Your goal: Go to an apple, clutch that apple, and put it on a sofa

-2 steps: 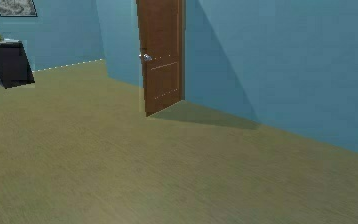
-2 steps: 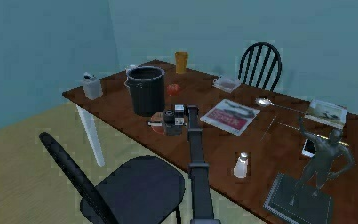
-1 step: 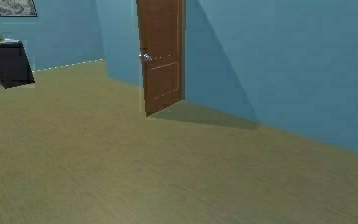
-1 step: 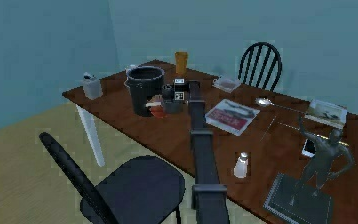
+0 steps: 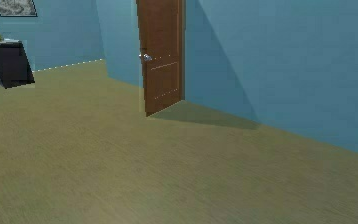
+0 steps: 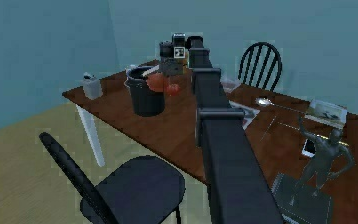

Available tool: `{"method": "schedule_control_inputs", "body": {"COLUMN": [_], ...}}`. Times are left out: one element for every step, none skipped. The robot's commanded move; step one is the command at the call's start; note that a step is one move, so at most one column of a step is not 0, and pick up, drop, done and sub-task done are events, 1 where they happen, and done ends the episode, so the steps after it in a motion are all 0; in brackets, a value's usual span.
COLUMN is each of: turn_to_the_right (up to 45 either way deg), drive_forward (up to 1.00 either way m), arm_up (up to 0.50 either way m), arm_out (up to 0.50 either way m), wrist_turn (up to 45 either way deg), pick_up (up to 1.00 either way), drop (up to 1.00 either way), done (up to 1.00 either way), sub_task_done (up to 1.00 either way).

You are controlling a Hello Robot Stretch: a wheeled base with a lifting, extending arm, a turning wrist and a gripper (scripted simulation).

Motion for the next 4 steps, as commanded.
{"method": "schedule_control_inputs", "body": {"turn_to_the_right": [0.0,0.0,0.0,0.0], "drive_forward": [0.00,0.00,0.00,0.00], "arm_up": [0.00,0.00,0.00,0.00], "arm_out": [0.00,0.00,0.00,-0.48], "wrist_turn": [-45.0,-45.0,-21.0,0.0], "pick_up": [0.00,0.00,0.00,0.00], "drop": [0.00,0.00,0.00,0.00], "done": [0.00,0.00,0.00,0.00], "sub_task_done": [0.00,0.00,0.00,0.00]}}
